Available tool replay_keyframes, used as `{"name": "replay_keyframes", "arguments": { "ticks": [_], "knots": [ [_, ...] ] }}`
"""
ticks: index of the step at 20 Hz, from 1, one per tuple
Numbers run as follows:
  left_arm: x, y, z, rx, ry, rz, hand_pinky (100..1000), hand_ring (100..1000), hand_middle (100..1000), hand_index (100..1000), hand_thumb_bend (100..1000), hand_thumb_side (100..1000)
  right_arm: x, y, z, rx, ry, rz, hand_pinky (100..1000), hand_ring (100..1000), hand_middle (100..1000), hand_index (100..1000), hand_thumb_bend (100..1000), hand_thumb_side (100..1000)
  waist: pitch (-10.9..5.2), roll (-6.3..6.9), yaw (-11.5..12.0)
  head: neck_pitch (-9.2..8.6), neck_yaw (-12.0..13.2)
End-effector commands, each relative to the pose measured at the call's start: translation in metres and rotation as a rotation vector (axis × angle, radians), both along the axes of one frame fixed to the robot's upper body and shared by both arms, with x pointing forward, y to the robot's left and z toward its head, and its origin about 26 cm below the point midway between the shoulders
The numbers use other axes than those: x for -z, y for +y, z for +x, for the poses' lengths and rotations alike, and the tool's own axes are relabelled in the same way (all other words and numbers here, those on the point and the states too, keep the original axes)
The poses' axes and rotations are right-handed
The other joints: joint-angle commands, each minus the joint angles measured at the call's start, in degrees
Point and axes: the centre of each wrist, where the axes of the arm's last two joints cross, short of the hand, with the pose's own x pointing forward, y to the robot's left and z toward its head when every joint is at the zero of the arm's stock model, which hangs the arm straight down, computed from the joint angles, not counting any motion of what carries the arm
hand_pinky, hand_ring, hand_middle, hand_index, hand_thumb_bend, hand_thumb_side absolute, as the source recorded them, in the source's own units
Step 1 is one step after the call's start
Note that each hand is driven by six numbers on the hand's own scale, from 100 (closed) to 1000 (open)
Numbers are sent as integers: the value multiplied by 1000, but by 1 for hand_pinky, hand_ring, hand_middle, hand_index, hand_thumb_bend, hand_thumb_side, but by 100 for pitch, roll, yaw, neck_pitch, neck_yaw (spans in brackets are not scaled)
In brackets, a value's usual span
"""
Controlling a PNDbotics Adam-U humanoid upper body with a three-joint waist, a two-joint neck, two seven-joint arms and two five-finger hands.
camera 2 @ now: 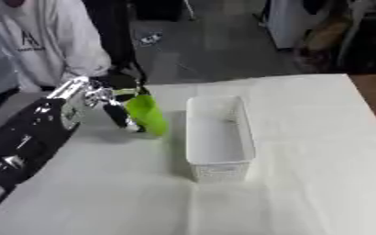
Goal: Pick up objects on the table and place them in the box.
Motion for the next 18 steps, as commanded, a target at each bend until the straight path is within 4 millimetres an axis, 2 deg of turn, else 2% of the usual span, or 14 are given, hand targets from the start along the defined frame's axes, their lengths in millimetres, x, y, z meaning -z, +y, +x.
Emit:
{"name": "replay_keyframes", "arguments": {
  "ticks": [1, 11, 18],
  "knots": [
    [-36, 10, -3, -8, -78, 5, 100, 113, 407, 471, 447, 323, -6, -3, -2, 7, -21, -7, 307, 454, 538, 670, 157, 621, -113, -8, 11, 0, -14],
    [-81, -7, -15, 102, -168, -27, 100, 100, 383, 470, 435, 330, -5, -4, -2, 14, -17, -14, 307, 454, 538, 670, 157, 620, -150, 13, 49, 3, -22],
    [-100, -27, -26, 197, -199, -104, 100, 100, 374, 476, 402, 351, -4, -5, -2, 17, -14, -19, 307, 455, 539, 670, 155, 621, -155, 15, 60, -8, -12]
  ]
}}
